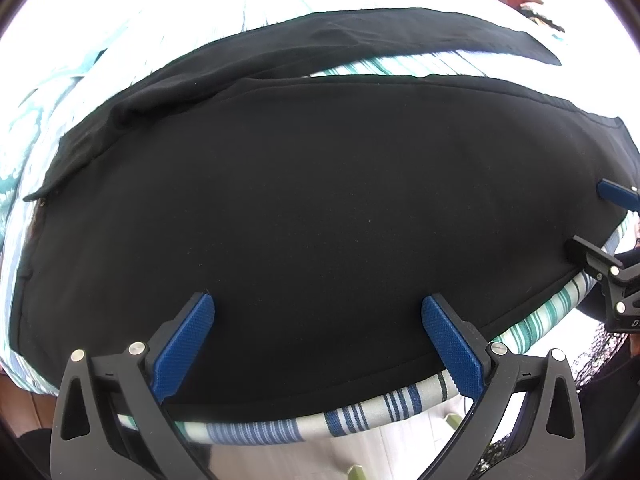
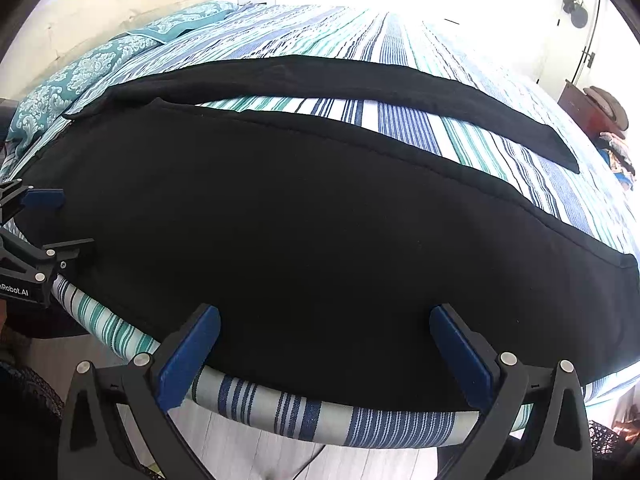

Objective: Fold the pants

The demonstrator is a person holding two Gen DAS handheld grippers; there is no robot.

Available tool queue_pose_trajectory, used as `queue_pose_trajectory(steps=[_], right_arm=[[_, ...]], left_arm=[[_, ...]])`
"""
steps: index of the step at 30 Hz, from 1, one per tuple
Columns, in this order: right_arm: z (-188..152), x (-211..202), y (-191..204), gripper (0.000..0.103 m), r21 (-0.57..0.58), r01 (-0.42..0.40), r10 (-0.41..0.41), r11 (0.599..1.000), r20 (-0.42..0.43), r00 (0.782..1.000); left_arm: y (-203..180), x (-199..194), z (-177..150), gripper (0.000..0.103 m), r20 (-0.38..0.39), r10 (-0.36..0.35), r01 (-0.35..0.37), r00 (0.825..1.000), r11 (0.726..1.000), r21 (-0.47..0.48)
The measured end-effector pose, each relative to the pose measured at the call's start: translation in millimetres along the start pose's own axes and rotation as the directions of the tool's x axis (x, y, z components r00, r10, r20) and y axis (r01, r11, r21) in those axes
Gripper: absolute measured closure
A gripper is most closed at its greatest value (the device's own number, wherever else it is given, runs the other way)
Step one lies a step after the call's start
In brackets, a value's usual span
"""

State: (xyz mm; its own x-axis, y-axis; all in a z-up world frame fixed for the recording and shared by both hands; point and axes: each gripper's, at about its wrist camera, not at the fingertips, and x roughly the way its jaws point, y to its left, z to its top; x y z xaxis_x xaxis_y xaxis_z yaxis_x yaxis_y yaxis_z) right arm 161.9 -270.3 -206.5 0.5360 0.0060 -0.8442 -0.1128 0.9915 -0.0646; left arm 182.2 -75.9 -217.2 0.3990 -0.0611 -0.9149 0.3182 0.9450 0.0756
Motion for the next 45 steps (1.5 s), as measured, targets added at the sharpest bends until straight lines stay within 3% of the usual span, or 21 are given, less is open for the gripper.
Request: queue_pose_trajectory(steps=[6, 12, 17, 23, 29, 33, 37, 42, 45], right_arm=[[1.7, -5.6, -8.3, 0.000, 0.011, 0.006, -0.006, 1.000, -0.022, 1.000], [5.4, -29.2, -29.5, 0.000, 0.079, 0.078, -0.086, 0.994, 0.092, 0.992], [7.8, -39.9, -37.3, 0.000, 0.116, 0.102, -0.118, 0.988, 0.146, 0.982], [9.9, -42.9, -32.9, 0.000, 0.096, 0.092, -0.107, 0.991, 0.162, 0.981], [20.9, -49.4, -52.8, 0.000, 0.172, 0.020, -0.049, 0.985, 0.169, 0.984], [49.2, -50.4, -107.9, 0.000, 0.217, -0.058, 0.020, 0.974, 0.176, 0.984], [108.2, -32.4, -208.7, 0.000, 0.228, -0.007, -0.026, 0.974, 0.142, 0.990], [182.2, 33.9, -354.6, 0.000, 0.409, 0.015, -0.025, 0.913, 0.019, 1.000], [211.3, 78.4, -401.8, 0.000, 0.502, -0.004, 0.009, 0.865, -0.009, 1.000]], left_arm=[[12.0, -7.8, 1.7, 0.001, 0.039, -0.001, 0.003, 0.999, 0.999, -0.053], [31.9, -21.4, 5.4, 0.001, 0.125, -0.017, 0.037, 0.992, 0.987, -0.155], [34.4, -22.3, 11.3, 0.001, 0.140, -0.014, 0.039, 0.990, 0.984, -0.173], [36.3, -26.8, 14.3, 0.001, 0.144, -0.010, 0.033, 0.990, 0.986, -0.162], [71.6, -23.1, 18.2, 0.001, 0.146, 0.020, 0.018, 0.989, 0.967, -0.255], [103.2, -17.9, 22.5, 0.001, 0.154, 0.058, -0.001, 0.986, 0.937, -0.349], [126.1, -11.0, 24.8, 0.001, 0.165, 0.092, -0.011, 0.982, 0.900, -0.437], [133.0, -0.2, 29.4, 0.001, 0.150, 0.107, -0.024, 0.983, 0.880, -0.474], [130.5, 5.1, 30.0, 0.001, 0.128, 0.114, -0.042, 0.985, 0.887, -0.460]])
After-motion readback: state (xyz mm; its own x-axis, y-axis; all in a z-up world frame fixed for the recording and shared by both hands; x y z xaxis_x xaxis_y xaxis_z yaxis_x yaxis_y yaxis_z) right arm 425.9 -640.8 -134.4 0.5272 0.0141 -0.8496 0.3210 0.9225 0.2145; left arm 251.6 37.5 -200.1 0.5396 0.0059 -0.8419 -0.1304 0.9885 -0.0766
